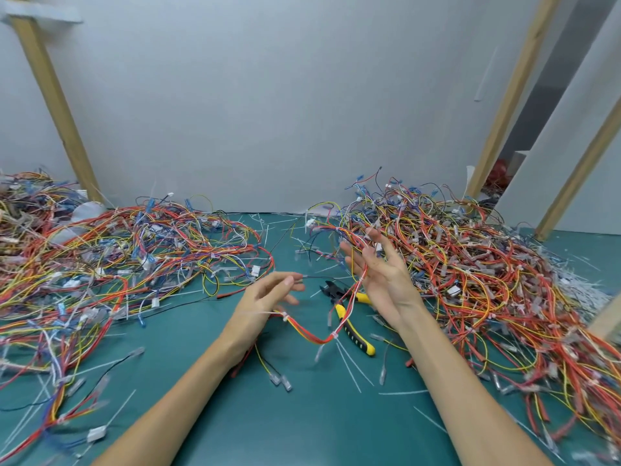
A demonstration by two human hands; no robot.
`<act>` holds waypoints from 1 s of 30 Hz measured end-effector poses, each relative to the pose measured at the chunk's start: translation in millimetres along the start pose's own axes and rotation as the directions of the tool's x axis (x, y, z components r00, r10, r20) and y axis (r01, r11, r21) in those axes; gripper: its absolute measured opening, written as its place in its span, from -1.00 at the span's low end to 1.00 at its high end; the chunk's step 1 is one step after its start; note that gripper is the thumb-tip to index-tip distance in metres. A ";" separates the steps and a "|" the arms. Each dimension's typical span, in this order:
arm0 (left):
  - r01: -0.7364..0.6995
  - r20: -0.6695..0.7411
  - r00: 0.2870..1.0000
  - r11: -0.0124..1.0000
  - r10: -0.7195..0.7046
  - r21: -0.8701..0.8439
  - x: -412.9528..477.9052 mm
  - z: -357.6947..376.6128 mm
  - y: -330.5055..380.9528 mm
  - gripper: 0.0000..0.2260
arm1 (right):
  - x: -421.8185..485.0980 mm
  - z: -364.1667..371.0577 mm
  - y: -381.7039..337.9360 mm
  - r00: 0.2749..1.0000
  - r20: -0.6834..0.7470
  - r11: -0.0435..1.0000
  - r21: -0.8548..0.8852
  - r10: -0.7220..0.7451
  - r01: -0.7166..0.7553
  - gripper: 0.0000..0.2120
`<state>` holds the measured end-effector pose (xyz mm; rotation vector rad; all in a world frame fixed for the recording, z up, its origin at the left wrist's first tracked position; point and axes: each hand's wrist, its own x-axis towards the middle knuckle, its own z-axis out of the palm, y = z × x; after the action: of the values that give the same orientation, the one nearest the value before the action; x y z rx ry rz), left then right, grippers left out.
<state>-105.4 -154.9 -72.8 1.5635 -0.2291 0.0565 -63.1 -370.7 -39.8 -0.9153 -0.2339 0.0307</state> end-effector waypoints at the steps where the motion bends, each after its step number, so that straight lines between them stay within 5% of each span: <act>1: -0.024 -0.043 0.999 0.999 0.025 0.024 2.5 2.3 -0.7 -0.80 | 0.5 3.3 -0.5 0.999 0.002 0.998 -0.051 -0.048 0.048 -0.69; 5: -0.020 -0.069 0.997 0.999 0.022 0.026 19.1 13.7 0.4 -0.75 | -1.7 15.7 2.8 0.940 0.011 0.778 -0.559 -0.340 0.288 -0.63; 9: 0.090 -0.152 0.979 0.952 -0.139 -0.291 35.9 27.9 -2.0 -0.66 | -9.9 20.5 20.7 0.902 0.131 0.515 -0.783 -0.411 0.348 -0.62; 12: 0.129 -0.154 0.954 0.815 -0.258 -0.565 42.4 19.1 -6.8 -0.50 | -17.7 16.0 37.9 0.904 0.218 0.385 -0.849 -0.368 0.362 -0.61; 15: 0.190 -0.064 0.946 0.701 -0.319 -0.688 45.2 9.8 -10.0 -0.61 | -21.5 14.7 48.1 0.932 0.295 0.337 -0.873 -0.210 0.352 -0.65; 19: 0.165 -0.034 0.960 0.662 -0.277 -0.731 48.4 5.5 -15.4 -0.90 | -24.9 16.3 48.8 0.923 0.383 0.189 -0.904 -0.042 0.384 -0.69; 24: 0.100 -0.022 0.983 0.638 -0.180 -0.764 46.4 -1.0 -13.9 -0.60 | -29.4 14.6 50.0 0.914 0.403 0.082 -0.913 0.043 0.399 -0.68; 30: 0.134 0.078 0.990 0.619 -0.116 -0.774 43.2 -3.3 -9.9 -0.64 | -32.7 15.7 49.3 0.902 0.431 0.059 -0.902 0.038 0.428 -0.70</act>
<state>-61.1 -156.4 -74.7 0.6872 -0.1268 -0.1588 -94.7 -332.4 -75.6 -2.3489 -0.8030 -0.2944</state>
